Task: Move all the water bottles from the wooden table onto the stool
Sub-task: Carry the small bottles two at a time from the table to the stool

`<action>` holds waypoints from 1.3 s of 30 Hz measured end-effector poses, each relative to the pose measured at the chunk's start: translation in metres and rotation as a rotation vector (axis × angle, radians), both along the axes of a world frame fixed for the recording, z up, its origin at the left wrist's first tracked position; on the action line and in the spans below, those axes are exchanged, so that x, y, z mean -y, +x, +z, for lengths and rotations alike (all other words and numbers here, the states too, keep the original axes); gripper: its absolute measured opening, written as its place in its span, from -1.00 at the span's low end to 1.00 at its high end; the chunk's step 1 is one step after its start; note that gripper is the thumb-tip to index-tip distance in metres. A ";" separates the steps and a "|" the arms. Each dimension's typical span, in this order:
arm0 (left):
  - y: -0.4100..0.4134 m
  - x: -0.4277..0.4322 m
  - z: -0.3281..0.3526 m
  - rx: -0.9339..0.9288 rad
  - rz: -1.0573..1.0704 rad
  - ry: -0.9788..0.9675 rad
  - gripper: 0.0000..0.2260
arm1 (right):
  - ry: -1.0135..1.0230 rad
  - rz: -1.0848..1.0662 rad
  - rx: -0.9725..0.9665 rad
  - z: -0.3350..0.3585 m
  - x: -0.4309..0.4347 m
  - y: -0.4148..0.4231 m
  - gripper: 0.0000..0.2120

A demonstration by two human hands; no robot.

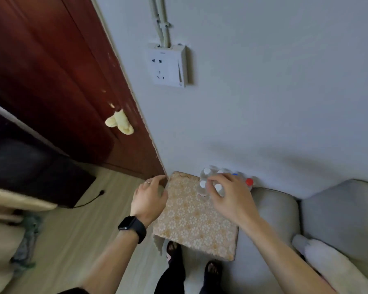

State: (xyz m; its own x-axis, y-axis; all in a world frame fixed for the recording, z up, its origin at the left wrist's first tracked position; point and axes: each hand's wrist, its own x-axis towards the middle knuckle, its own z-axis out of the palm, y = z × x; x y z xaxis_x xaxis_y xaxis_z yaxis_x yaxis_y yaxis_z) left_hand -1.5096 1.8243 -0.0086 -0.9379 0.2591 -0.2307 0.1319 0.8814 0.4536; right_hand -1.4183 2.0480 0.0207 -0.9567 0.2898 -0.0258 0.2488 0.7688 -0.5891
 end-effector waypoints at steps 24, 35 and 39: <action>0.552 0.546 0.159 -0.452 1.727 -0.318 -0.70 | -0.204 1.730 -0.380 0.157 0.698 0.199 -0.71; 0.727 0.634 0.184 -0.398 2.101 -0.458 -0.72 | -0.260 2.149 -0.389 0.175 0.895 0.369 -0.63; 0.754 0.684 0.196 -0.432 2.188 -0.512 -0.73 | -0.308 2.230 -0.422 0.185 0.971 0.403 -0.62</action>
State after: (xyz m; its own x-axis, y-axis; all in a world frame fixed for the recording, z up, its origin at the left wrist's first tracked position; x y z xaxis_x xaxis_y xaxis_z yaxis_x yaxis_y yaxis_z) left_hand -0.7558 1.1402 0.1870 0.3833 -0.8729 0.3018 -0.8686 -0.2296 0.4392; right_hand -1.0157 1.0774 0.2055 0.3799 -0.8460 0.3741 -0.7045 -0.5267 -0.4757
